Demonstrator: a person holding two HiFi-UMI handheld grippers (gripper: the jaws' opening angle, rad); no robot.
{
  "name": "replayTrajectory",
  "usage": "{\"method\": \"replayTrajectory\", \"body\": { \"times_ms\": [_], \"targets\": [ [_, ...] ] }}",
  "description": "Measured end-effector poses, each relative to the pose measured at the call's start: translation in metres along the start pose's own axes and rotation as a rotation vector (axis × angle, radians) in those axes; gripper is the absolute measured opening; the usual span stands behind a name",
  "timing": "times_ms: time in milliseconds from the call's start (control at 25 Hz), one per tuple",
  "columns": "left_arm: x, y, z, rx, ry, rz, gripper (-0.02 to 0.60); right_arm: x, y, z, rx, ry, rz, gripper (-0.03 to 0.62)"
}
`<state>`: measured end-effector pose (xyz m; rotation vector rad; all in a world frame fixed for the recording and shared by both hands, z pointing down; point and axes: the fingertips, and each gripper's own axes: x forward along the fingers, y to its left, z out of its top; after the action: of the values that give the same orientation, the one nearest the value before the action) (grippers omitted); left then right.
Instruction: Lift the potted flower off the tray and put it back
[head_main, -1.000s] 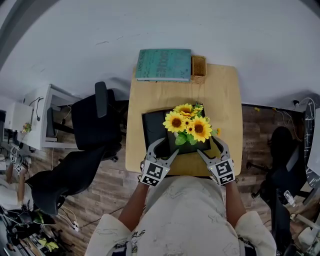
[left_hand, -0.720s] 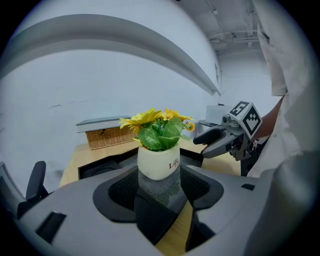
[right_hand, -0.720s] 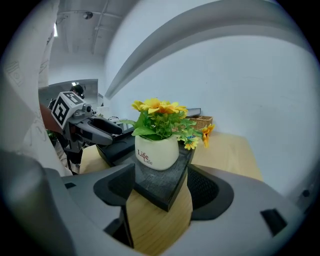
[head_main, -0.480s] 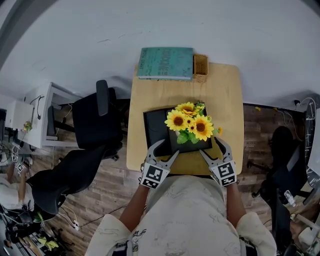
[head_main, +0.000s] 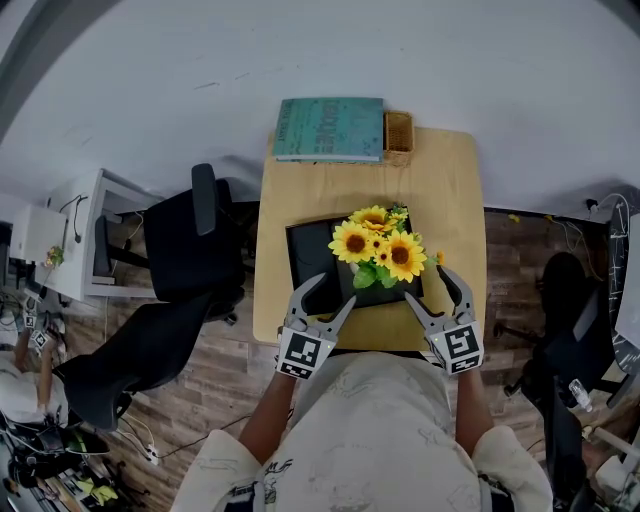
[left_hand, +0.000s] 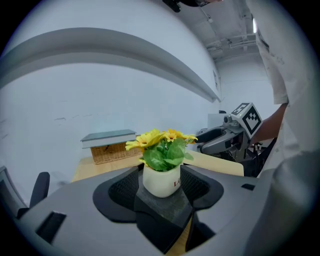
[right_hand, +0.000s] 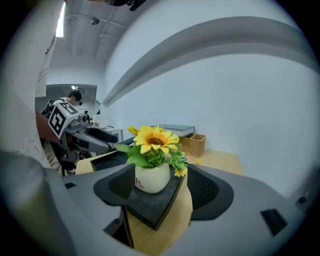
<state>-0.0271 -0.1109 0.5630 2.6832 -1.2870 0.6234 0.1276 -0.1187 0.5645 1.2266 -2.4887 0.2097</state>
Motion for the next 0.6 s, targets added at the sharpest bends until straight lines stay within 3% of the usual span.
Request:
{"method": "replayTrajectory", "body": {
  "times_ms": [320, 600],
  "targets": [
    [-0.018, 0.018, 0.062, 0.031, -0.149, 0.060, 0.264, -0.016, -0.011, 0.058, -0.040, -0.143, -0.024, 0.325],
    [-0.034, 0.035, 0.103, -0.003, -0.236, 0.106, 0.264, -0.029, -0.026, 0.119, -0.103, -0.273, -0.067, 0.325]
  ]
}}
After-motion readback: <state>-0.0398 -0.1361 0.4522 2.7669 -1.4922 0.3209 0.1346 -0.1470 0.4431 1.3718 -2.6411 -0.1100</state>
